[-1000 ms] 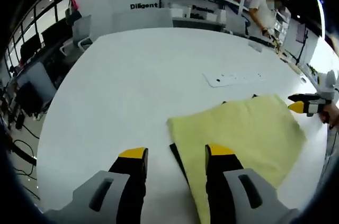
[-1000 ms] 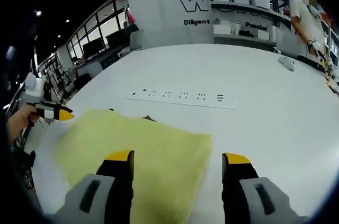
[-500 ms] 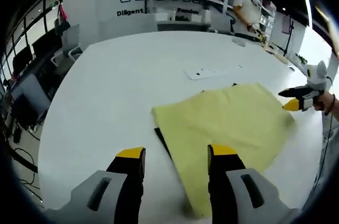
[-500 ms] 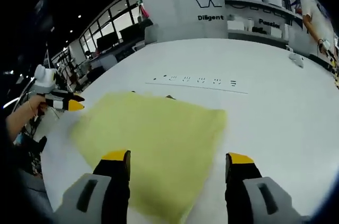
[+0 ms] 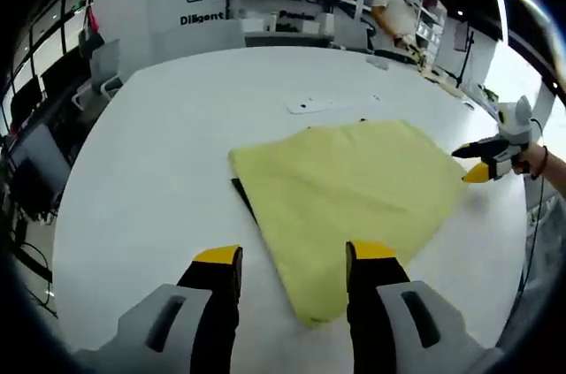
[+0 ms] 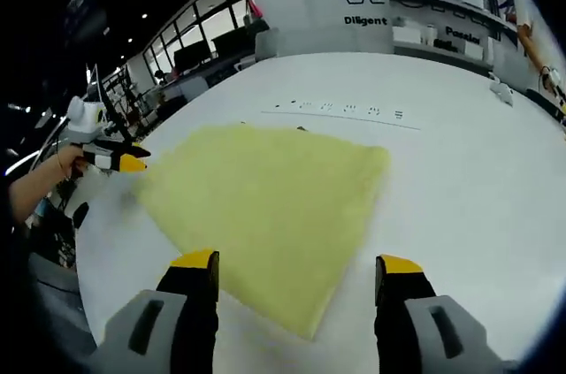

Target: Fold the garment on the visible template until the final outline fits inside the template.

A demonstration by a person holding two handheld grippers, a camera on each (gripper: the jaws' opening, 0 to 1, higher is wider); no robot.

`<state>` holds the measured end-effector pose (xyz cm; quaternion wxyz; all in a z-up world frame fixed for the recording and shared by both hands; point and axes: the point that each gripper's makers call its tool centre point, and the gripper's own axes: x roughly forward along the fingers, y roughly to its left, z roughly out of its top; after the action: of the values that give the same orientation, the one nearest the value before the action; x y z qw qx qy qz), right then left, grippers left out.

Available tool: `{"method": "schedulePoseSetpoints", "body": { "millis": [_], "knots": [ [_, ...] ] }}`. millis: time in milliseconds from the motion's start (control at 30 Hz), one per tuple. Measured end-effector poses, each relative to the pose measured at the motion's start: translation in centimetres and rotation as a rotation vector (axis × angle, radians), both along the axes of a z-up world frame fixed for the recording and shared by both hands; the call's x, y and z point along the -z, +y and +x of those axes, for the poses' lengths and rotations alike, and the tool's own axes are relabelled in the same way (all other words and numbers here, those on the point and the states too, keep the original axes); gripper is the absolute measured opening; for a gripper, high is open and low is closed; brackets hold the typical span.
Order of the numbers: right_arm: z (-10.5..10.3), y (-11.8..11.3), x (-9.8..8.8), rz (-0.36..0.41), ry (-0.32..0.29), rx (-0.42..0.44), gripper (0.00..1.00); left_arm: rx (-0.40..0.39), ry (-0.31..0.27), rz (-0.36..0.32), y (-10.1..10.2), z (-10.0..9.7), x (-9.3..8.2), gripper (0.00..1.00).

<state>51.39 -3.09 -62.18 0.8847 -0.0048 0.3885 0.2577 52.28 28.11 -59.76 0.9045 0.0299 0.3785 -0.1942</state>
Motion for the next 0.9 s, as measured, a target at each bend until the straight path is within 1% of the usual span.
{"method": "schedulePoseSetpoints", "body": {
  "millis": [67, 133, 233, 400, 467, 533, 600, 667, 733, 767, 800, 833, 900],
  "knots": [
    [-0.3, 0.0, 0.0, 0.007, -0.009, 0.002, 0.67, 0.006, 0.004, -0.015, -0.1, -0.5, 0.0, 0.47],
    [-0.7, 0.1, 0.1, 0.012, -0.009, -0.001, 0.66, 0.023, -0.01, -0.011, -0.1, -0.9, 0.0, 0.47],
    [-1.5, 0.3, 0.5, -0.004, -0.014, -0.015, 0.65, 0.037, -0.005, -0.003, -0.1, -1.6, 0.3, 0.47],
    [-2.4, 0.3, 1.2, -0.015, -0.008, -0.024, 0.62, 0.022, 0.007, -0.029, -0.2, -2.5, 0.6, 0.47],
    [-2.6, 0.2, 1.3, -0.025, -0.012, -0.025, 0.61, 0.035, 0.01, -0.019, -0.1, -3.3, 0.9, 0.46],
    [-2.7, 0.1, 1.4, -0.038, -0.025, -0.03, 0.6, 0.048, 0.012, -0.005, 0.1, -3.6, 1.2, 0.47],
    [-2.8, 0.1, 1.5, -0.043, -0.034, -0.032, 0.56, 0.053, 0.013, 0.019, 0.5, -3.7, 1.7, 0.46],
    [-2.9, 0.1, 1.6, -0.046, -0.04, -0.033, 0.52, 0.056, 0.01, 0.026, 0.7, -3.7, 2.1, 0.43],
    [-2.9, 0.0, 1.6, -0.067, -0.051, -0.045, 0.5, 0.071, 0.015, 0.042, 0.8, -3.9, 2.5, 0.4],
    [-2.8, -0.1, 1.6, -0.077, -0.059, -0.048, 0.48, 0.087, 0.004, 0.064, 1.0, -3.8, 2.7, 0.38],
    [-2.8, -0.2, 1.6, -0.081, -0.062, -0.05, 0.47, 0.111, -0.005, 0.1, 1.2, -3.7, 2.9, 0.37],
    [-2.8, -0.3, 1.6, -0.084, -0.063, -0.047, 0.45, 0.119, -0.009, 0.116, 1.3, -3.7, 3.1, 0.36],
    [-2.9, -0.4, 1.7, -0.088, -0.063, -0.043, 0.4, 0.114, 0.0, 0.101, 1.2, -3.7, 3.3, 0.35]
  ]
}}
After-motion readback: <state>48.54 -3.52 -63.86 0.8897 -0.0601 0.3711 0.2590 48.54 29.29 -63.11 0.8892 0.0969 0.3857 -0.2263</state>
